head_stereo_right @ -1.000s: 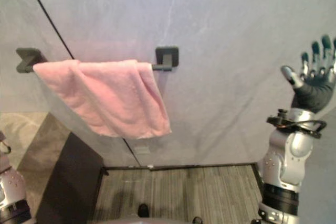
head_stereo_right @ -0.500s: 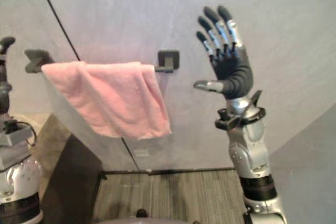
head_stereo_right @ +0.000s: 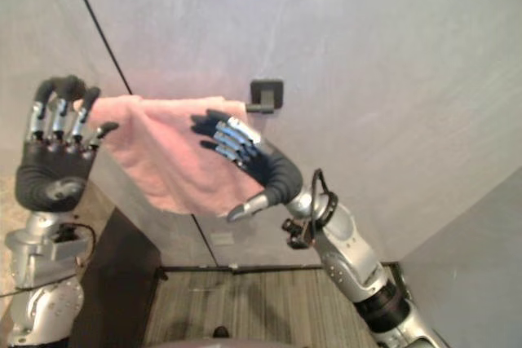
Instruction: Organize washtable
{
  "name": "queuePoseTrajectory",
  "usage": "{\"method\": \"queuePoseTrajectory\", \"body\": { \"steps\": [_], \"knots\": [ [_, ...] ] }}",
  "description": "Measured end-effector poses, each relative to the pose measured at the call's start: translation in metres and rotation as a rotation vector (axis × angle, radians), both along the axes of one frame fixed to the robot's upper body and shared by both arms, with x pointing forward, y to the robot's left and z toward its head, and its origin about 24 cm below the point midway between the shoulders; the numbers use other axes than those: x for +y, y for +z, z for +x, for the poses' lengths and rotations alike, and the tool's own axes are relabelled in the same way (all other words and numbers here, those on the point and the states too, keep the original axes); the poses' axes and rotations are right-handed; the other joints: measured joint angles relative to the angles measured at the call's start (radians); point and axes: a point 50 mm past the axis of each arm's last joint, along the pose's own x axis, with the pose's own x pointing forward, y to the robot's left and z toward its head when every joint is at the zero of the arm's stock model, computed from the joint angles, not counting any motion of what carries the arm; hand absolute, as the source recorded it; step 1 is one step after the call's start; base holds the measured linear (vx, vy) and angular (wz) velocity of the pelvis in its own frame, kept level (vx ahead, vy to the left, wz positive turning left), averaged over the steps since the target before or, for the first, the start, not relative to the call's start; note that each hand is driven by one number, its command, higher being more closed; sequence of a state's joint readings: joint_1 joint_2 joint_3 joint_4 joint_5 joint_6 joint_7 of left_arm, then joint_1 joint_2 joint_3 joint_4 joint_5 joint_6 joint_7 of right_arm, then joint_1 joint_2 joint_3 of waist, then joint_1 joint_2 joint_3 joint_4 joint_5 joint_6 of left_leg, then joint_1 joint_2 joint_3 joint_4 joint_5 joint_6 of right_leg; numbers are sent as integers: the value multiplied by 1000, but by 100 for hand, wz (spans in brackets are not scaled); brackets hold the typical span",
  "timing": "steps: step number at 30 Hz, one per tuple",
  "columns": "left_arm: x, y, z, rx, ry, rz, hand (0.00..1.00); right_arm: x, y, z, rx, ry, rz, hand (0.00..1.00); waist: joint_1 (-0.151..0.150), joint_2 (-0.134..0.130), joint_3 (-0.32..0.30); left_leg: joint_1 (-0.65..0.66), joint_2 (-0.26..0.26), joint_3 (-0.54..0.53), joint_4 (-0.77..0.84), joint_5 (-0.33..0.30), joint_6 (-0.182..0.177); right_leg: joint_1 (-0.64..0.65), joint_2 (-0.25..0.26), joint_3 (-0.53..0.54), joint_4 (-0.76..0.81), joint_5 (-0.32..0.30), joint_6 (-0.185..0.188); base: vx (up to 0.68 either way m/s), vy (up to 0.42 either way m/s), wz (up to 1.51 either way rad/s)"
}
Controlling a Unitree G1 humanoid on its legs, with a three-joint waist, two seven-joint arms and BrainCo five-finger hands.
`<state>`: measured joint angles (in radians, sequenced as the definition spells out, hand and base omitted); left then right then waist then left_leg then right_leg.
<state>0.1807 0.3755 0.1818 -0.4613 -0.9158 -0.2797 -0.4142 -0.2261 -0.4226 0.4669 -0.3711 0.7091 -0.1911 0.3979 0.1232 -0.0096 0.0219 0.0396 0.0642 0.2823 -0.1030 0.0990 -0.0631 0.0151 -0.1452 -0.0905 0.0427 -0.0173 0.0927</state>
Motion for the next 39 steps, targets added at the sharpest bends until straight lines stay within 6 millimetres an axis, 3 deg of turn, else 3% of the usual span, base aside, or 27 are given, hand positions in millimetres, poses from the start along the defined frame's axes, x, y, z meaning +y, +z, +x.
{"method": "queuePoseTrajectory", "body": {
  "steps": [3,6,15,23,39],
  "knots": [
    [-7,-7,2,48,-52,-7,0,11,-7,-5,32,55,-15,0,0,-1,0,-8,-1,-12,0,0,0,-3,-2,-13,6,-3,0,-12,21,13],
    [-11,-28,7,163,-102,21,0,23,-17,-9,66,122,-61,0,2,0,1,-10,0,-15,0,0,0,-4,-2,-16,7,-3,0,-5,5,3],
    [-18,-63,22,359,-171,68,0,38,-27,9,104,119,-146,0,4,-5,1,-55,3,-18,0,8,9,-47,2,-18,8,1,1,11,-3,0],
    [-22,-55,54,337,-140,104,0,51,-23,29,131,62,-124,0,-1,-9,19,-100,6,-13,6,16,15,-93,7,-15,10,7,2,35,-3,-1],
    [-9,-25,88,258,32,161,0,54,-5,49,130,-9,-48,0,-5,-8,89,-160,14,12,6,24,19,-162,17,9,11,26,-10,6,3,-4]
  ]
}}
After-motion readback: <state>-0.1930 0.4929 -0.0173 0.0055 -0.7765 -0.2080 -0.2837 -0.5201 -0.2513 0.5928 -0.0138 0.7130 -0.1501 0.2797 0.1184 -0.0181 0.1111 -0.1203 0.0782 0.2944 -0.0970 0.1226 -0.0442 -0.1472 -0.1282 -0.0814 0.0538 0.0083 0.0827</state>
